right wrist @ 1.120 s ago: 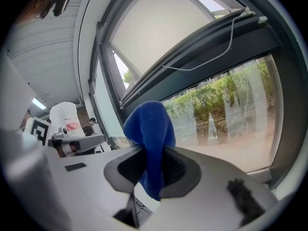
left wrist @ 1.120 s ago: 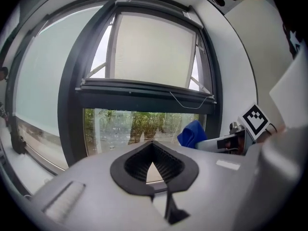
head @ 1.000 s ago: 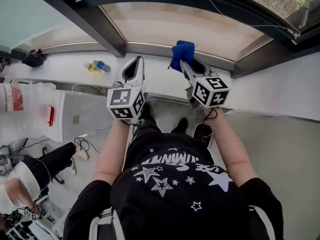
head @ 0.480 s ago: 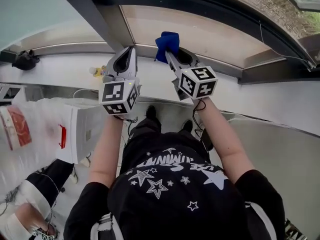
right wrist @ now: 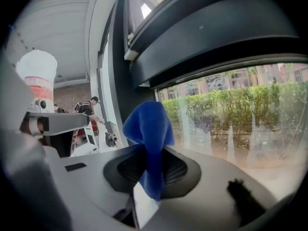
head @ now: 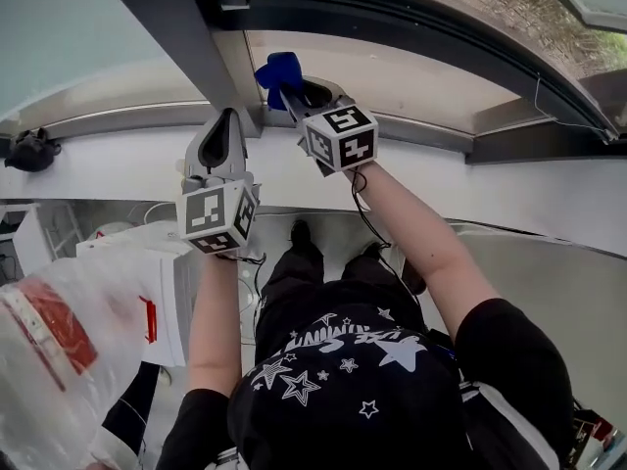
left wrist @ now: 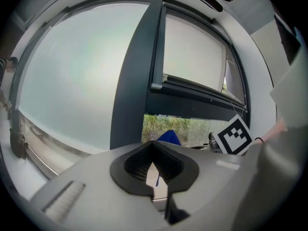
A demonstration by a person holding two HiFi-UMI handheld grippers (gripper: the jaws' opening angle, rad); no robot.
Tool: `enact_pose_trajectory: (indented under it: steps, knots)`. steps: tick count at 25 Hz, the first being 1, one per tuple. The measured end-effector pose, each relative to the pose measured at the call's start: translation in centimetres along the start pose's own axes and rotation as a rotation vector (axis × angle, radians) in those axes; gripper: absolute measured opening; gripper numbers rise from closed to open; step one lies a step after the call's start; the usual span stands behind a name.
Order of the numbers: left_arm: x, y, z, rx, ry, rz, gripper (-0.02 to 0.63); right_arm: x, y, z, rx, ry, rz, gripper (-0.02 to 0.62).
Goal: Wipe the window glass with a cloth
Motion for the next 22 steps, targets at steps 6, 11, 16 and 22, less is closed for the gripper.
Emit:
enact_pose_trajectory:
  steps: [6, 11, 16, 22]
  knots:
    - [-1.7, -1.8, 0.6, -0.027, -0.048, -0.060, 0.008, 0.8, 1.7, 3.7, -0.057, 0.000, -0.043, 0.077]
    - [-2.3, -1.7, 1.4, -0.038, -0.065, -0.079, 0.008, 0.9, 3.3, 5.8, -0.071, 0.039, -0.033, 0.077]
    - [-2.6, 0.0, 1.9, -0.070, -0.083, -0.043, 0.008, 0.1, 6.9, 3.7, -0.141, 0.088, 0.037, 0.077]
    - [-4.0, 4.3, 3.1, -0.120, -0.136, -0.011, 0.008, -2.0, 10.0, -2.0, -0.185, 0.113, 0.089, 0.077]
Point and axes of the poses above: the fingertips, and each gripper's own axes: z forward along the fingers, y to its right, x out of its top, the point moved 9 cm from there along -z, backward along the fingers, and after that the axes turned 10 degrees about x, right-handed, at the moved point
